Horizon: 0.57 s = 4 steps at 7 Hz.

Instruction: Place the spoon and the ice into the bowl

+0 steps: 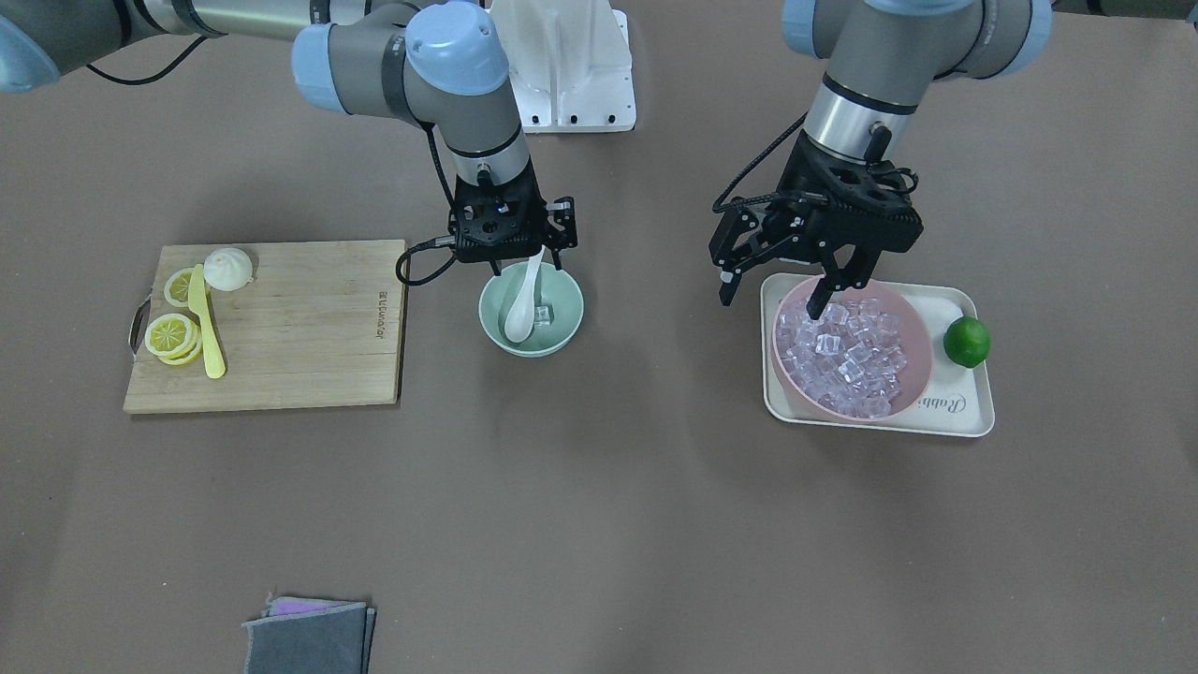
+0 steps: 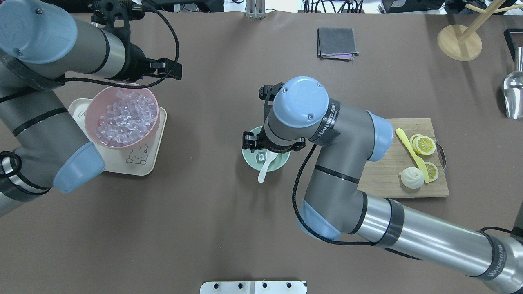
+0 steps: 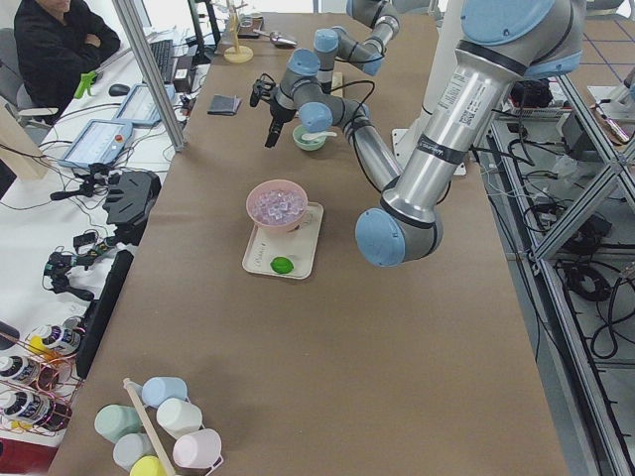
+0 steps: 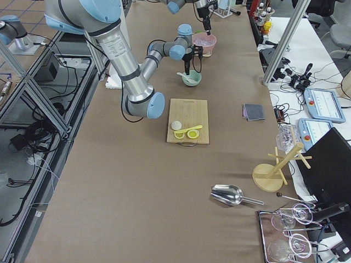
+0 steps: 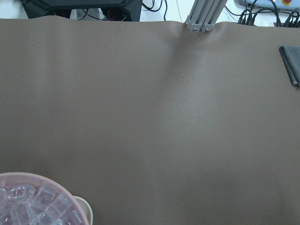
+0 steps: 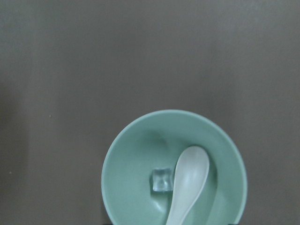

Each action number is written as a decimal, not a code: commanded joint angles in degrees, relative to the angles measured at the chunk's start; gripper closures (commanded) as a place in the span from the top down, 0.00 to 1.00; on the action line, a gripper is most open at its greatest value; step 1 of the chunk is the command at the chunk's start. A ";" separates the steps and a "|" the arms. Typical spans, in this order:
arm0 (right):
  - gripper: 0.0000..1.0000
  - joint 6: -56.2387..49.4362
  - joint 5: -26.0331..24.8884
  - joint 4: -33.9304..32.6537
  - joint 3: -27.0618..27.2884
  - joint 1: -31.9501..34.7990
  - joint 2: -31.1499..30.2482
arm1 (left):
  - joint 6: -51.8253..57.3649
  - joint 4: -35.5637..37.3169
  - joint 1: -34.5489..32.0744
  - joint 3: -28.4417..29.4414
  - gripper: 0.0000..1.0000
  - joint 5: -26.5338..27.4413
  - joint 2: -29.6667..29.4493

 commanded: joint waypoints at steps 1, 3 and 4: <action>1.00 -10.45 9.40 -0.38 4.70 10.12 -6.27 | 8.28 -0.44 -2.11 -0.47 0.98 -0.05 3.42; 1.00 -31.87 16.10 -0.03 6.57 21.29 -16.46 | 16.25 -0.36 -10.42 -0.65 0.98 -8.77 7.27; 1.00 -40.94 19.01 0.24 6.83 27.69 -21.47 | 19.96 -0.36 -16.30 -1.61 0.98 -14.49 11.13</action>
